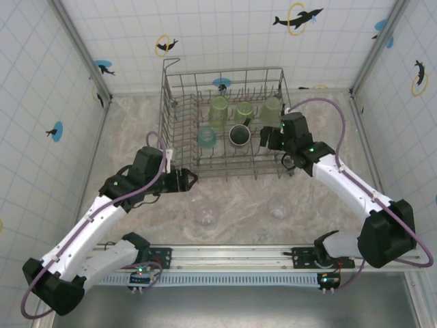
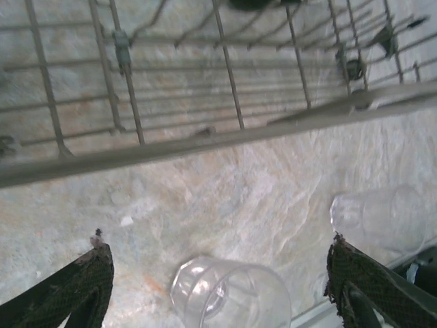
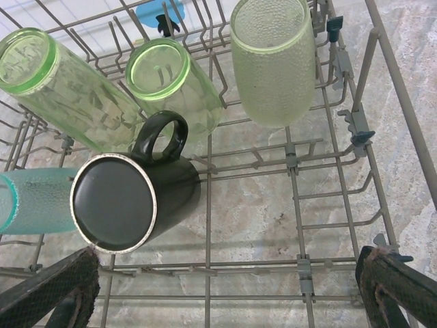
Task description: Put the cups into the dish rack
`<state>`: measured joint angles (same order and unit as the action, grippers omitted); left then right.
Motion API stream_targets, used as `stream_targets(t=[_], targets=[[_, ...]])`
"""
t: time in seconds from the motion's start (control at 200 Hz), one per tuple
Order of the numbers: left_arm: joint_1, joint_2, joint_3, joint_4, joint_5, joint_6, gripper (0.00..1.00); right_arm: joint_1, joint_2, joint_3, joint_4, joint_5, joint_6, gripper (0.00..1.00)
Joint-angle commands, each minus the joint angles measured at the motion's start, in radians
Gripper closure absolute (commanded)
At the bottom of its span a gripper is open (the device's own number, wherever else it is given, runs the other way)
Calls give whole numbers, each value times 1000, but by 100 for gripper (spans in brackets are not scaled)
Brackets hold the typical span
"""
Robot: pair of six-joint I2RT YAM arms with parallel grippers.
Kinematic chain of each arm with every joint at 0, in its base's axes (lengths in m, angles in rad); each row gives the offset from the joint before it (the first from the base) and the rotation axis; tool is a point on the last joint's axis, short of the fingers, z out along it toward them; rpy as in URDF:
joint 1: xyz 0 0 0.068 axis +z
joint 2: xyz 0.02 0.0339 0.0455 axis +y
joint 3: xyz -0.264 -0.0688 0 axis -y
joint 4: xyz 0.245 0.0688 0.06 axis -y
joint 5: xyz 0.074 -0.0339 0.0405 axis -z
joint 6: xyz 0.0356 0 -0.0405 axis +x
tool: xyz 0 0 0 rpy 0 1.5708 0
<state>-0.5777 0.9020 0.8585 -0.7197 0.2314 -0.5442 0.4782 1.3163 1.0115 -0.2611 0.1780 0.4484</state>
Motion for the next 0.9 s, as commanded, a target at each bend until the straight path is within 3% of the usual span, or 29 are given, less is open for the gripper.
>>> stream_targets(t=[0.0,0.425,0.896], targets=[[-63,18,-23,-51,-48,-13,20,-15,-39,-33,22,-21,1,0],[-364,143,-66,-72,-272,-119,26,-42,-52,-75,43,-69,5,0],[-387,271,-84,-37,-300,-147,39,-72,-70,-109,62,-98,7,0]])
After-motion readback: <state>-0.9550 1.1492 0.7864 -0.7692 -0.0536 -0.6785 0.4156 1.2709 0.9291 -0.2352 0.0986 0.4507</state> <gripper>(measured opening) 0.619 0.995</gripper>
